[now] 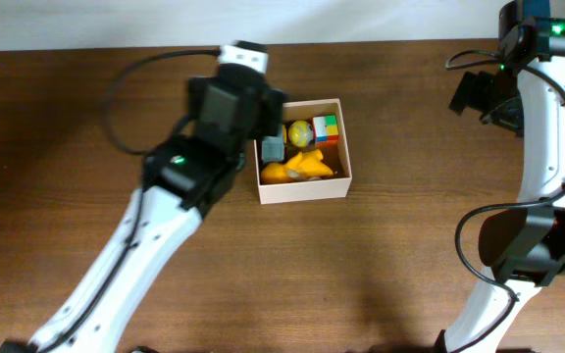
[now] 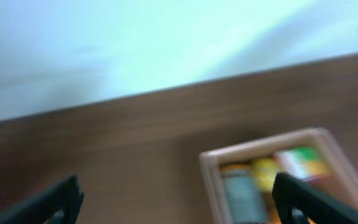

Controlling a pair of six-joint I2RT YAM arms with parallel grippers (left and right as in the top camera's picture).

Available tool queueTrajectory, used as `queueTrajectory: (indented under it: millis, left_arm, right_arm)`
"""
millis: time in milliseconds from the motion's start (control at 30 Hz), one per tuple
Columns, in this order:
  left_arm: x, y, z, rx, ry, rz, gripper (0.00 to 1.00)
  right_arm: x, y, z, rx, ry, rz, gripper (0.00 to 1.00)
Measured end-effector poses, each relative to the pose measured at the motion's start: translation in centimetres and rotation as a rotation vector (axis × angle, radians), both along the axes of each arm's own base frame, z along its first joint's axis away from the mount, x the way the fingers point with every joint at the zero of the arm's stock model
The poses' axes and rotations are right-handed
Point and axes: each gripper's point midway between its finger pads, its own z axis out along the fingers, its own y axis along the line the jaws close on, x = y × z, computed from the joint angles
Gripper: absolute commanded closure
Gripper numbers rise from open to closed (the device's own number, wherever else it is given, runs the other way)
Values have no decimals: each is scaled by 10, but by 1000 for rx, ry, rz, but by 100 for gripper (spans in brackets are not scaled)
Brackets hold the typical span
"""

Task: Pack container

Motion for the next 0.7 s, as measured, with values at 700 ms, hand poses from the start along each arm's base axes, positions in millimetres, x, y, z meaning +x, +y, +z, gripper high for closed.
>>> queueTrajectory:
  millis: [700]
  left_arm:
    - [-30,100,-18,339,150,294,1]
  right_arm:
    - [0,0,0,0,0,0,1]
